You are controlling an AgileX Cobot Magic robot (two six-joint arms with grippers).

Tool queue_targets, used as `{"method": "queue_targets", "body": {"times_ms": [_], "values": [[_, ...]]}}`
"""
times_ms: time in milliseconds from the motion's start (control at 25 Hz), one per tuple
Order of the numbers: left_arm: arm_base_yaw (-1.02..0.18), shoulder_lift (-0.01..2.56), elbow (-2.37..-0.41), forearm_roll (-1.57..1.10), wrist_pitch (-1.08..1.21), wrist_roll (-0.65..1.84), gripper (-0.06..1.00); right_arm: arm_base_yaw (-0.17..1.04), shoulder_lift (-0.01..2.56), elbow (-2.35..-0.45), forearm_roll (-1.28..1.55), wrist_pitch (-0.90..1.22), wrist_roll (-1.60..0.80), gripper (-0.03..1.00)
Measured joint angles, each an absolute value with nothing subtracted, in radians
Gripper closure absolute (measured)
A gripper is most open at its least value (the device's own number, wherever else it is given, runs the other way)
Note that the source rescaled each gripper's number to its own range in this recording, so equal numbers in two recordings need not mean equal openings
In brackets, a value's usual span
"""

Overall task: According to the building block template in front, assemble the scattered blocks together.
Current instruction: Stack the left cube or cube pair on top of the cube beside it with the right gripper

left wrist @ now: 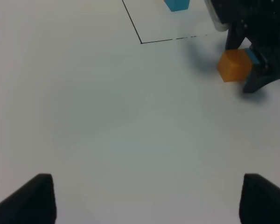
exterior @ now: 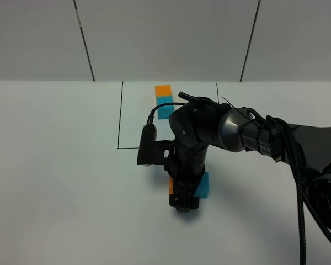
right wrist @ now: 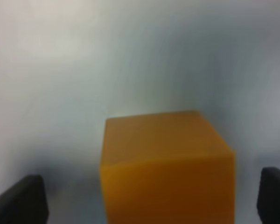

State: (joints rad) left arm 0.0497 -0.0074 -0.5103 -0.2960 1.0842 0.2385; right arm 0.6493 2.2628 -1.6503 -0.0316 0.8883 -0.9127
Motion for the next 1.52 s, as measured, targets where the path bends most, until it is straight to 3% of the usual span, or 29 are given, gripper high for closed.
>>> {"method": "queue_targets", "body": {"times_ms": [680, 880, 1160, 1520], "values": [[0.050, -0.007, -0.510, -0.296, 1.084, 0.239, 0.27, 0.637, 2.283, -1.662, 0.000, 0.906, -0.910, 0.25], [0.050, -0.007, -0.510, -0.296, 1.084, 0.239, 0.27, 0.637, 2.285, -1.662, 0.007, 0.924, -0.910, 0.44], [0.050, -0.007, -0.510, -0.296, 1.084, 0.239, 0.27, 0.637, 2.286, -1.662, 0.000, 0.930, -0.906, 0.96], [0.050, -0.007, -0.510, -0.296, 1.084, 0.239, 0.27, 0.634, 2.234, -1.657, -0.015, 0.918, -0.759, 0.95]]}}
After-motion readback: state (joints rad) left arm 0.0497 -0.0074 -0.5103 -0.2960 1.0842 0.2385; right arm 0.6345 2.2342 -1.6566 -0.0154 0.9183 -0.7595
